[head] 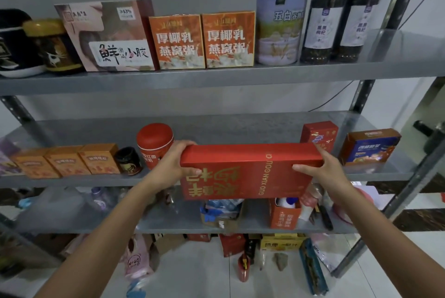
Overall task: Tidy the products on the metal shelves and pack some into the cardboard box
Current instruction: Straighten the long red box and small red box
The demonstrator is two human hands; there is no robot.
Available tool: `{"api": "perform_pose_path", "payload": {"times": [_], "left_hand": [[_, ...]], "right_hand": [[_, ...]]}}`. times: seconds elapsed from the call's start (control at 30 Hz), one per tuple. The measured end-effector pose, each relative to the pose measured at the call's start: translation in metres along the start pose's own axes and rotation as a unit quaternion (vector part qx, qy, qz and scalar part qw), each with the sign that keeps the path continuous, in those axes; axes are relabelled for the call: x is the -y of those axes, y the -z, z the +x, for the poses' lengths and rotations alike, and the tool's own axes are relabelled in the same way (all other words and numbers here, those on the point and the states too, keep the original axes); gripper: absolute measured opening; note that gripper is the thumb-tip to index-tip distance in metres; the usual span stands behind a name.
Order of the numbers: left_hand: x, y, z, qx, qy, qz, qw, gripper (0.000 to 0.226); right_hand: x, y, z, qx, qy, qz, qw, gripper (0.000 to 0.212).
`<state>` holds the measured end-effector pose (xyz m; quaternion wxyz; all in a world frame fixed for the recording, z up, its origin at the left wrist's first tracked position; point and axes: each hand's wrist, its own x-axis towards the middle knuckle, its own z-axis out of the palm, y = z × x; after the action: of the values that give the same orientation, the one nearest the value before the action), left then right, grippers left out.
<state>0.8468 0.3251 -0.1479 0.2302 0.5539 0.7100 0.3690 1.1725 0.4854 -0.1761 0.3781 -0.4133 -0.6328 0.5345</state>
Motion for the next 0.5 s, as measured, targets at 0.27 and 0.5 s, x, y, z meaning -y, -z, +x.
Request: {"api": "perform_pose_path", "payload": {"times": [0.27, 0.5], "left_hand": [[0.033, -0.004, 0.049, -0.046, 0.007, -0.026, 0.999, 0.066], [0.069, -0.015, 0.064, -0.064, -0.009, -0.064, 0.996, 0.07]], "right_hand": [[-0.014, -0.035, 0.047, -0.041, 0.004, 0.019, 0.999, 0.076], [-0.04, -0.053, 0.062, -0.06, 0.013, 0.037, 0.997, 0.063]]}}
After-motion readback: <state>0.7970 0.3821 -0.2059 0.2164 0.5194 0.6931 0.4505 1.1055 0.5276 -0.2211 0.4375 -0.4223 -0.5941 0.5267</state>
